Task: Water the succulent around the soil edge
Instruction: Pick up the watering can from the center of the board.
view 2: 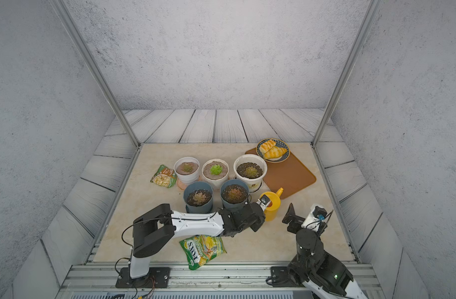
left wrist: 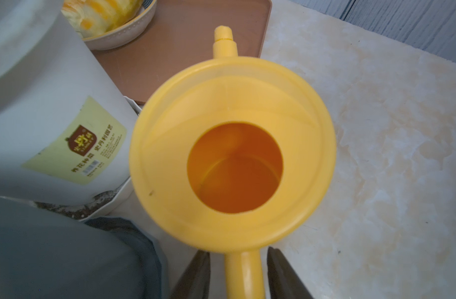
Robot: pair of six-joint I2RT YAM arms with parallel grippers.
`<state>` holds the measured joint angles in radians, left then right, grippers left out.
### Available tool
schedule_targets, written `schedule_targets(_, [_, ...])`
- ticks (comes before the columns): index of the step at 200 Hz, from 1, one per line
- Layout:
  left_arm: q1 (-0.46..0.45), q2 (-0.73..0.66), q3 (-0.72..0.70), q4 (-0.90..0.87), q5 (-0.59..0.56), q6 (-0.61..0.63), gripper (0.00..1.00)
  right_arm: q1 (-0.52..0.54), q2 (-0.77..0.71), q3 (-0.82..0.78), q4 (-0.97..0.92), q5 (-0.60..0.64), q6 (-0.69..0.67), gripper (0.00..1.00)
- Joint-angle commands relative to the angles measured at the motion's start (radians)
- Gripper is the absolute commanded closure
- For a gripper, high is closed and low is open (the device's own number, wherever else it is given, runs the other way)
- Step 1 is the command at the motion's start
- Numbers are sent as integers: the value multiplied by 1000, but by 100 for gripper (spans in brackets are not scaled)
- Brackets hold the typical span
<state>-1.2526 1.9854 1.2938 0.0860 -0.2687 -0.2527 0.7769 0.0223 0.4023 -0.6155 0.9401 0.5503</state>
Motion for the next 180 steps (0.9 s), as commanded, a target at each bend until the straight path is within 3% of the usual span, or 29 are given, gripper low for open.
schedule_targets(1, [2,12,13,1,-27,1,66,-1,-18,-10,14,-6,6,1])
schedule_targets(22, [2,8,13,4,-27,-2,79,-1,-18,-11,14,-4,6,1])
schedule_targets(30, [1,5,13,2,-34,-7,100,-1,-18,-11,16,-5,7,1])
schedule_targets(65, [1,-28,-6,1,-42,-10,100,-1,-18,-14,16,-4,7,1])
schedule_targets(99, [2,-101,-24,-9,20,-2,100,-1,-18,3,15,-1,11,1])
schedule_targets(155, [14,-333,-77,-104,125,72,100,0,-4,274,-101,-141,-6,1])
schedule_targets(180, [47,-440,-108,-167,210,93,100,1,110,395,-146,-214,-49,1])
